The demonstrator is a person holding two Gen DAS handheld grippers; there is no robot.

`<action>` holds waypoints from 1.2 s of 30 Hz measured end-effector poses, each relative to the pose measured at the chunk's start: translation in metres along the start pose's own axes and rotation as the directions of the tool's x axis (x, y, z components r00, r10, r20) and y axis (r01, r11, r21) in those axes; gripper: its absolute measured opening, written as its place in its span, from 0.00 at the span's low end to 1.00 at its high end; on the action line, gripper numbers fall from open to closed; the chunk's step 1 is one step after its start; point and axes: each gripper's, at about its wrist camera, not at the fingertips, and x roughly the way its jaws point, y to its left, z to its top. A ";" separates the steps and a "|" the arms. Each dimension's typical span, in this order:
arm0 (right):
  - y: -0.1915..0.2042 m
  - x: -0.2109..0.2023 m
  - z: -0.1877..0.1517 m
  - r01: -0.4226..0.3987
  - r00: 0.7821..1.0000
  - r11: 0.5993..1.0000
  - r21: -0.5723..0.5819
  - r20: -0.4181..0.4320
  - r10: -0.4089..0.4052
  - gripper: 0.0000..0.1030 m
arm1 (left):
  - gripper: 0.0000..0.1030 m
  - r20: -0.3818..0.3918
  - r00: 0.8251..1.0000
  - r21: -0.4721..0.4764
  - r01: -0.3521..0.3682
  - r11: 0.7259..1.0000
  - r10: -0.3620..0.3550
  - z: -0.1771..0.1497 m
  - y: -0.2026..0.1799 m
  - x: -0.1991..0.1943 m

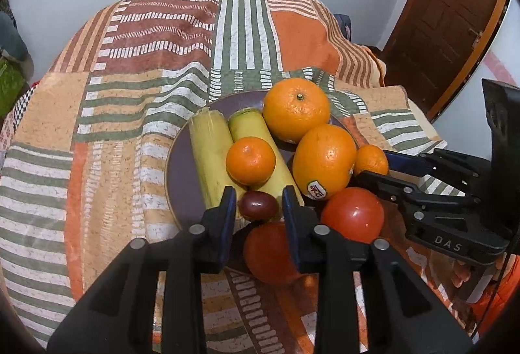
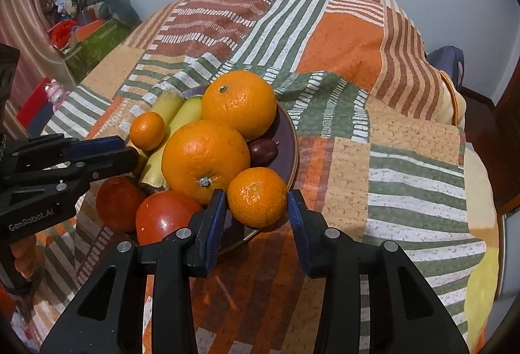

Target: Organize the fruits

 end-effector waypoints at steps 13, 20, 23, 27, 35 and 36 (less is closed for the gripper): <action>0.022 -0.097 0.010 0.003 0.980 1.000 -0.016 0.197 0.001 0.37 | 0.41 0.251 0.968 -0.010 -0.027 1.000 0.028 0.002 -0.010 -0.127; 0.059 -0.203 -0.002 0.011 0.907 0.999 -0.038 0.422 0.006 0.44 | 0.41 0.455 0.890 0.030 -0.055 0.998 0.036 -0.022 -0.046 -0.237; 0.076 -0.245 -0.014 0.023 0.858 0.999 -0.039 0.513 0.000 0.44 | 0.41 0.524 0.851 0.035 -0.072 0.997 0.043 -0.035 -0.059 -0.276; 0.093 -0.283 -0.028 0.023 0.806 0.999 -0.048 0.592 0.010 0.44 | 0.41 0.606 0.795 0.046 -0.086 0.995 0.041 -0.058 -0.077 -0.326; 0.109 -0.321 -0.054 0.052 0.732 0.998 -0.043 0.681 -0.008 0.68 | 0.69 0.689 0.722 0.029 -0.111 0.993 0.061 -0.094 -0.091 -0.368; 0.110 -0.322 -0.056 0.055 0.729 0.998 -0.041 0.685 -0.012 0.76 | 0.73 0.692 0.719 0.028 -0.116 0.993 0.064 -0.097 -0.092 -0.369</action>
